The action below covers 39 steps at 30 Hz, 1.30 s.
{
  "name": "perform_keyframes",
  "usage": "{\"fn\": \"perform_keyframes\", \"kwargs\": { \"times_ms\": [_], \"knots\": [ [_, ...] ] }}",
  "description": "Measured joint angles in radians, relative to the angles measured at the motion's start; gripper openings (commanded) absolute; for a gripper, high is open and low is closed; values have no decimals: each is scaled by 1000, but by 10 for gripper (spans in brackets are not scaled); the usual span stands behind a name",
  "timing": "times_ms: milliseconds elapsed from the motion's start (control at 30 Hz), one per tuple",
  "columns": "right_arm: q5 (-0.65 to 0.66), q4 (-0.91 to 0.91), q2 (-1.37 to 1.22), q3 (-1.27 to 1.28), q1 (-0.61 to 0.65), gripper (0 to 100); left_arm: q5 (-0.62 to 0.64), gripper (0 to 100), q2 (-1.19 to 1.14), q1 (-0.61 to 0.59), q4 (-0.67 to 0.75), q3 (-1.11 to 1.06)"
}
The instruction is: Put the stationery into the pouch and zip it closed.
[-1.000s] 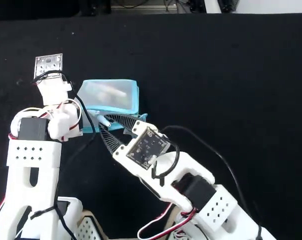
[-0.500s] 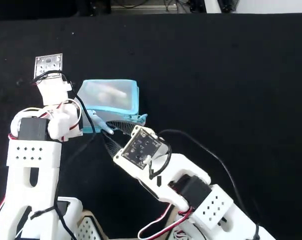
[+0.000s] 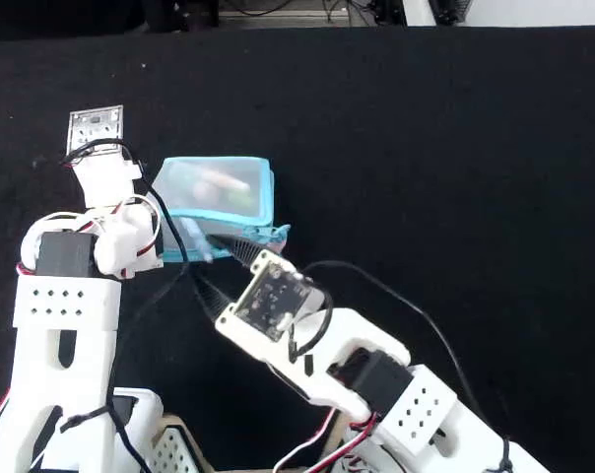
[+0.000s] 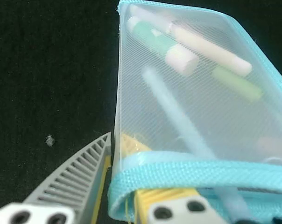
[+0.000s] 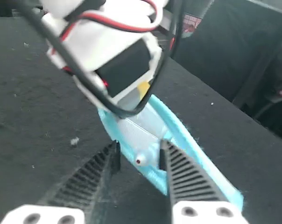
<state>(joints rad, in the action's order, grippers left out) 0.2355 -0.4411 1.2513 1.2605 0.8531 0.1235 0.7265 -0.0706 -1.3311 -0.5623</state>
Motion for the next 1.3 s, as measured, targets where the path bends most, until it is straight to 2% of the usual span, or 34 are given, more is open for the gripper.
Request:
{"fn": "perform_keyframes", "kwargs": {
  "times_ms": [233,467,567,733,800,900,1300],
  "knots": [
    [-17,-18,0,-64,0,152,0,33,0,0,0,0],
    [-25,-230,0,-215,-18,152,0,33,0,0,0,0],
    [-25,-293,2,-229,-110,152,0,33,0,0,0,0],
    [-26,-371,2,-229,-347,155,0,33,0,0,0,0],
    [-28,-410,2,-229,-384,156,0,33,0,0,0,0],
    [-29,-459,2,-229,-385,156,0,33,0,0,0,0],
    [-29,-465,2,-183,-342,157,0,33,0,0,0,0]
  ]
}}
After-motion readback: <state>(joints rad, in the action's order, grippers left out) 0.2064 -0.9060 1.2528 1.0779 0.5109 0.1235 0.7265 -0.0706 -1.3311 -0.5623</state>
